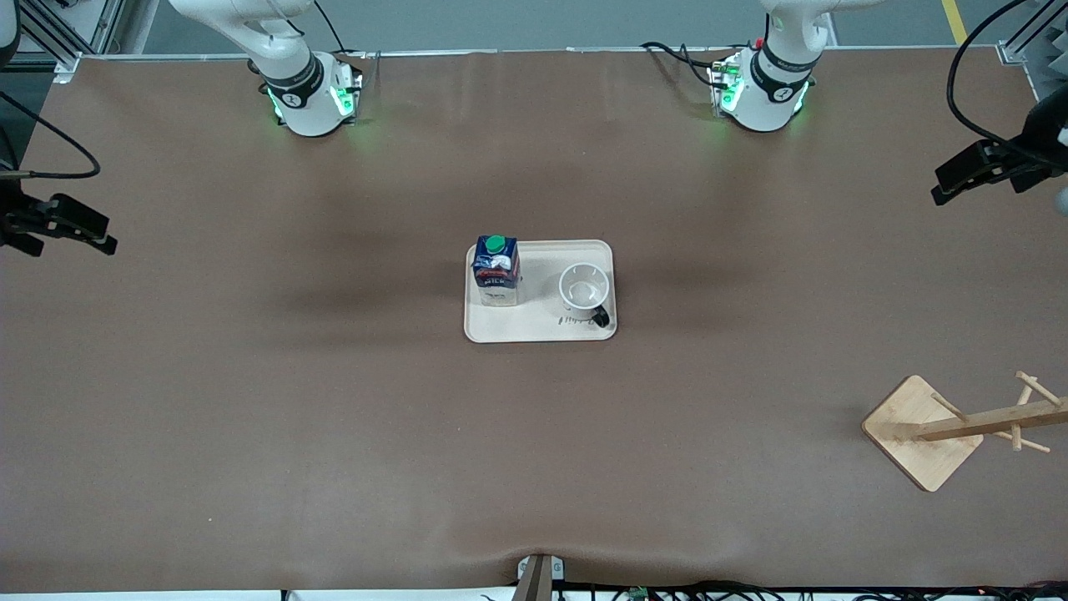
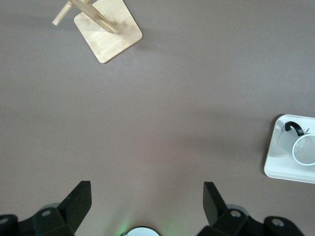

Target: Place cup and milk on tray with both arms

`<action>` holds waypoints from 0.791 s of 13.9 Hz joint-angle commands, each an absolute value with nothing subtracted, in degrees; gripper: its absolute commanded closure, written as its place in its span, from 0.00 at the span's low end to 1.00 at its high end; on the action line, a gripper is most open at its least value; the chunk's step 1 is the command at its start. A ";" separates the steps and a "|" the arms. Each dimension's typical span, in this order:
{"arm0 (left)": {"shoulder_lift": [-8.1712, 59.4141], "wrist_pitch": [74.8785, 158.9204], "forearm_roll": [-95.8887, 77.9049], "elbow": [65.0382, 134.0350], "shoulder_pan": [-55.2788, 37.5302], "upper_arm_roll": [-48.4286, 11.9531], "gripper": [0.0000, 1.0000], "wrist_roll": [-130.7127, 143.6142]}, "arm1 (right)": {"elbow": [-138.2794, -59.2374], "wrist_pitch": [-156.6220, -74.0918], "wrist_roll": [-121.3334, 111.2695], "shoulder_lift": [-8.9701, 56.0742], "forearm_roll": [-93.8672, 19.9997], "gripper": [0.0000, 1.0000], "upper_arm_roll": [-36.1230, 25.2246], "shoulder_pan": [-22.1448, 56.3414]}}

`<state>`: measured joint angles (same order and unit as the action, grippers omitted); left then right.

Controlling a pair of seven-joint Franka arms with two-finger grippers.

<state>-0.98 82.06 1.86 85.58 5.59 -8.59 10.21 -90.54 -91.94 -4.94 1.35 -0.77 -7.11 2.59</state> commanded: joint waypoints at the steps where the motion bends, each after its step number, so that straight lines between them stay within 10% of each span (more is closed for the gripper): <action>1: -4.82 84.37 0.79 90.25 6.15 -8.88 0.00 10.28 | -89.91 -90.97 -3.87 0.79 -0.97 0.00 -7.12 2.46; 11: -5.89 85.87 0.70 89.83 8.88 -8.35 0.00 8.88 | -86.57 -87.89 -4.31 0.35 -0.70 0.00 -6.94 2.11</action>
